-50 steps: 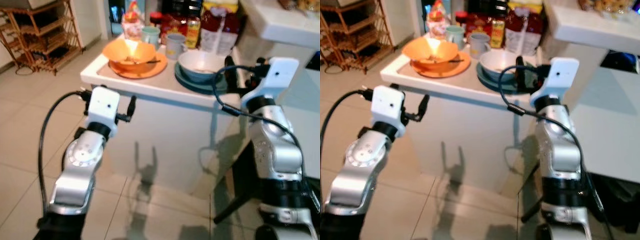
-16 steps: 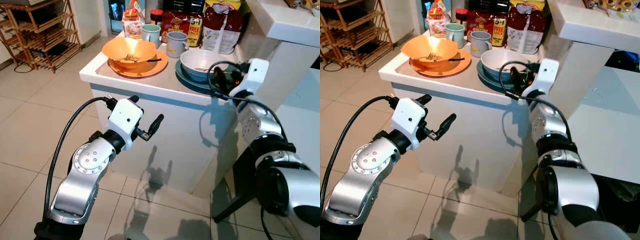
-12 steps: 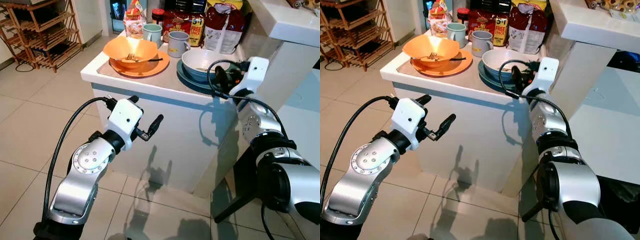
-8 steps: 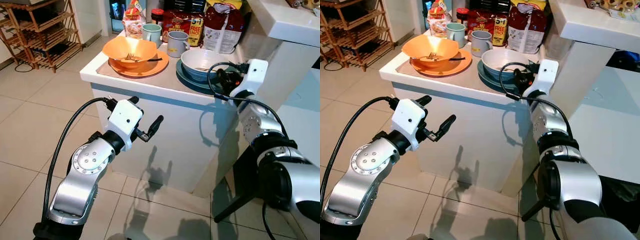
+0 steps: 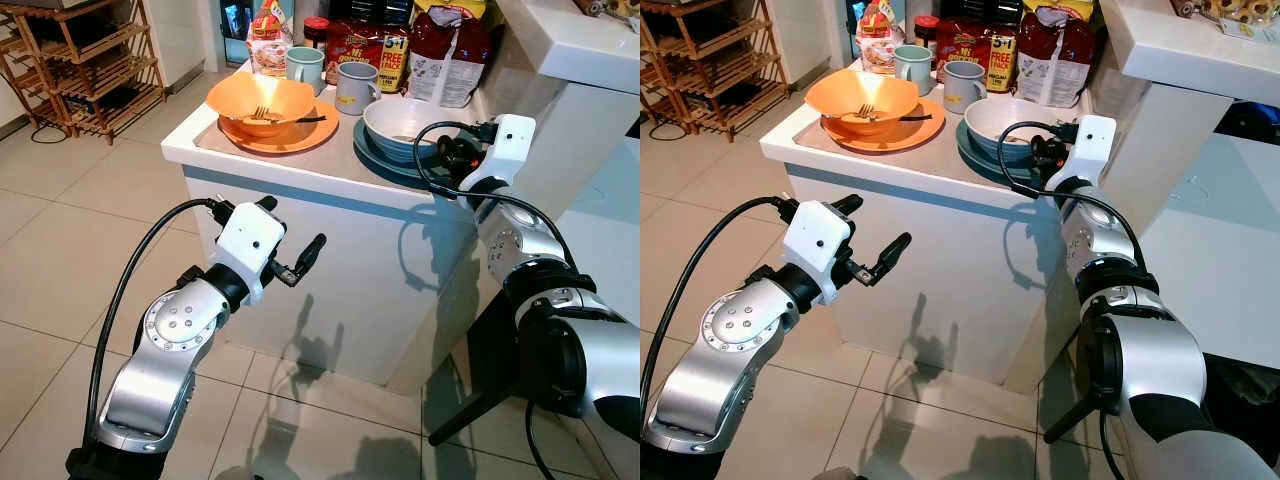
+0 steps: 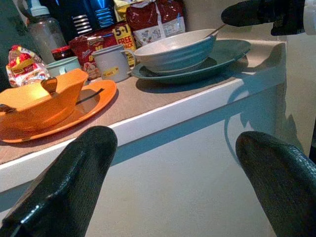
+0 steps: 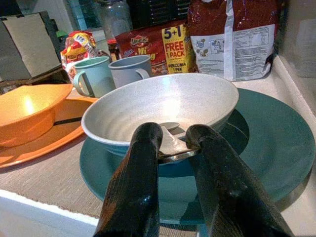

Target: Setting the table

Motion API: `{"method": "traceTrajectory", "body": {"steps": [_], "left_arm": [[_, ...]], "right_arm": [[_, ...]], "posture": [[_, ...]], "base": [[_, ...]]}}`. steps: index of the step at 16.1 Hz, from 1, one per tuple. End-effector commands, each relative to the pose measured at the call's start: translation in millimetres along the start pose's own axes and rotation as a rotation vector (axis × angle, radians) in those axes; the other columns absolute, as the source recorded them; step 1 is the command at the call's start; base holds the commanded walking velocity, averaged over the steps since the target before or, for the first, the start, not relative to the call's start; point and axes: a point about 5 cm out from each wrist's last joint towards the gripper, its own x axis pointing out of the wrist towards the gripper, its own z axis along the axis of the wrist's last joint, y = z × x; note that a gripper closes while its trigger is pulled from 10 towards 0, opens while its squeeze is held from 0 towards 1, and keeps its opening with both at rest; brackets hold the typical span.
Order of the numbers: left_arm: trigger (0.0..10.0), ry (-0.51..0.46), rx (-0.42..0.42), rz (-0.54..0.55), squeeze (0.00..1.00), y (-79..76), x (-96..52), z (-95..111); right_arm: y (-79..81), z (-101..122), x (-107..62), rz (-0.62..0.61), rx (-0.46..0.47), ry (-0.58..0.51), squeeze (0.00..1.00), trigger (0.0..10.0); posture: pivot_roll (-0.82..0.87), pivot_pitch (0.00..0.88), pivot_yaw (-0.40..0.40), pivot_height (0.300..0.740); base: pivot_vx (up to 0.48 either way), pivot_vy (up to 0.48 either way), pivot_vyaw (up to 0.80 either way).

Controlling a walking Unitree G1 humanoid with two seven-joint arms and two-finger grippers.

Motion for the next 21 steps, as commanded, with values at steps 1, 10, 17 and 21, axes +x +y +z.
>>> {"method": "traceTrajectory", "body": {"steps": [1,10,17,21], "left_arm": [[10.0,-0.011,0.004,-0.014,0.47,-2.4,0.3,4.0],[10.0,-0.036,-0.004,0.044,0.47,3.2,1.2,8.1],[10.0,-0.049,-0.016,0.051,0.47,1.3,4.3,9.5],[10.0,-0.080,-0.009,0.079,0.47,2.6,4.2,12.4]], "right_arm": [[-0.5,9.4,2.4,0.008,-0.016,-0.023,0.00,0.0],[-6.9,62.4,0.5,0.065,0.001,-0.257,0.00,0.0],[-0.9,80.4,-33.8,0.273,0.142,-0.390,0.00,0.0],[18.0,88.0,-69.5,0.564,0.355,-0.423,0.00,0.0]], "posture": [[0.08,0.000,-0.069,0.740],[0.06,0.000,-0.069,0.740],[0.04,0.000,-0.067,0.740],[0.03,0.000,-0.080,0.740]], "base": [[0.000,0.000,0.00],[0.000,0.000,0.00],[0.000,0.000,0.00],[0.000,0.000,0.00]]}}
